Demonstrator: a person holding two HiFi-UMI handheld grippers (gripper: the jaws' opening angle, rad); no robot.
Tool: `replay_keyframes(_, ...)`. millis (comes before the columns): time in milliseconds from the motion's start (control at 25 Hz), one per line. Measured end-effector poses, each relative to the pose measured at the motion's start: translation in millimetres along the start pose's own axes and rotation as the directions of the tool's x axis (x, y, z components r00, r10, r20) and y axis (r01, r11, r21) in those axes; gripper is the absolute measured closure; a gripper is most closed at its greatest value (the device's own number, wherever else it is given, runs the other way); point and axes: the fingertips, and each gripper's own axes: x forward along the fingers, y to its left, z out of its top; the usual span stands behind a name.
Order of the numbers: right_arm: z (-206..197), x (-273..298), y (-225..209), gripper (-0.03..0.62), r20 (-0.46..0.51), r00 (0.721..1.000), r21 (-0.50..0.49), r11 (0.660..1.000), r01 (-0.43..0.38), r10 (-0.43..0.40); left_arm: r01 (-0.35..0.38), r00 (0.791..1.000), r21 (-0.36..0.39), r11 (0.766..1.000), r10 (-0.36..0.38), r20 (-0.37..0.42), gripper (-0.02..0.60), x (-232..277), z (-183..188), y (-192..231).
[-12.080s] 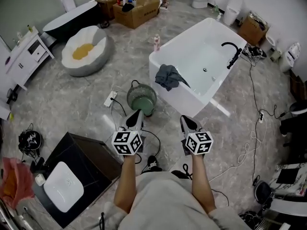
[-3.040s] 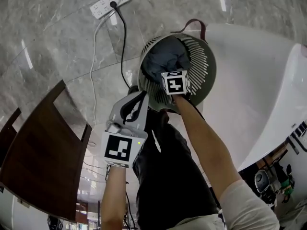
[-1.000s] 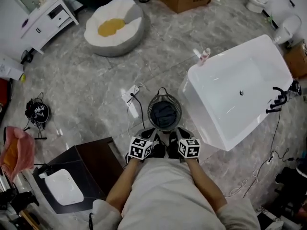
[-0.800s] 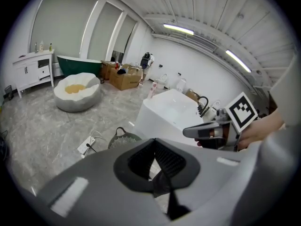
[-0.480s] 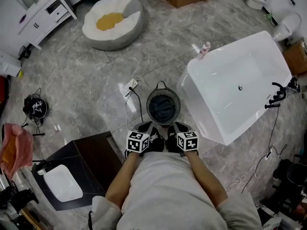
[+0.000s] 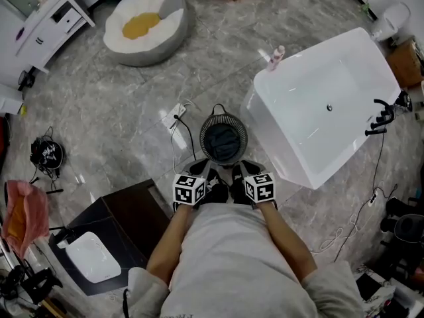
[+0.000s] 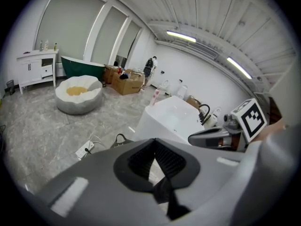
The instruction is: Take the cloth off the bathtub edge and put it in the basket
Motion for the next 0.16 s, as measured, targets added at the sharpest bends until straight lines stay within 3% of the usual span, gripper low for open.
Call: replay_keyframes(160, 1.5, 1.5, 12.4, 0.594, 0.010, 1.000, -0.026, 1.000, 0.003, -0.002, 0.001, 1.000, 0.005, 1.000, -0.001, 0.020, 0.523, -6.5, 1.6, 6.4)
